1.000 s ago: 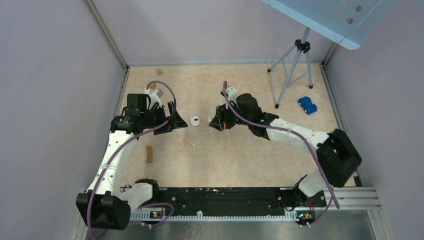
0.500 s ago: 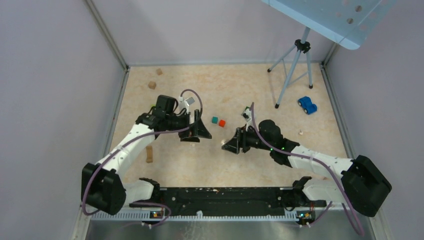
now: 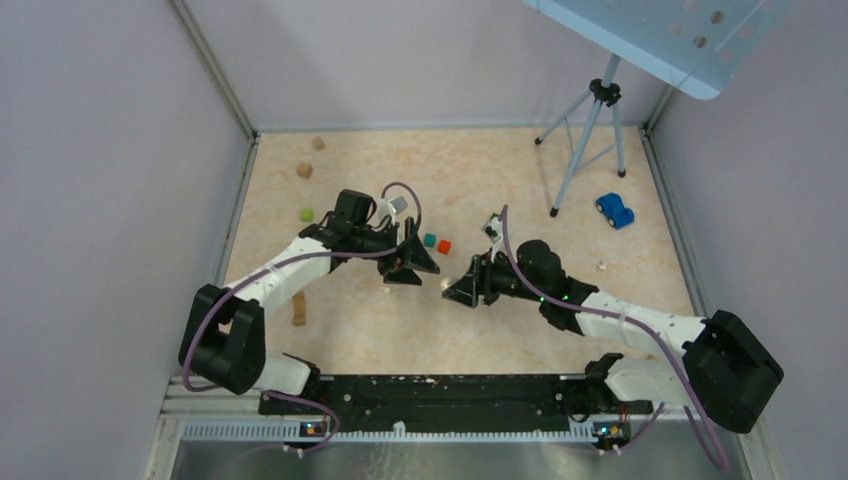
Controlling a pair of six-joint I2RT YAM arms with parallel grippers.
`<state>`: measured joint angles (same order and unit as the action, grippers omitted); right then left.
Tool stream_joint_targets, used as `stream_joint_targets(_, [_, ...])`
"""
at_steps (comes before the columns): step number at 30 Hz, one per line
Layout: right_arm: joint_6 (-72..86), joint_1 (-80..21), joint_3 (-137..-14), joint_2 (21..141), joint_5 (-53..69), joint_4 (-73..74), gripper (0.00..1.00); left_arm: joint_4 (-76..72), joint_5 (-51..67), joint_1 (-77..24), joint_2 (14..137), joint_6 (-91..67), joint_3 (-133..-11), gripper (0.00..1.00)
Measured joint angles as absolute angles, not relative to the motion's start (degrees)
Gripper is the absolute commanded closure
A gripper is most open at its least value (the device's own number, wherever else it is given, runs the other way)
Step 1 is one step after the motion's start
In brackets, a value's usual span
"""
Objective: Insert the wireless bluetooth earbuds into the charging case
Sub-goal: Pass from the right arm to the left
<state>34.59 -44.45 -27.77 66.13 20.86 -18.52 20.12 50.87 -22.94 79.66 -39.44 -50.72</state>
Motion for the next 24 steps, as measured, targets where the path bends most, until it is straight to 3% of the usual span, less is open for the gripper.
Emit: stream_joint_targets(24, [33.2,-48.4,-28.3,70.5,17.8,-19.2,0.60,10.5,55.5,-27.7,86.5,-45.0,-46.9,0.50])
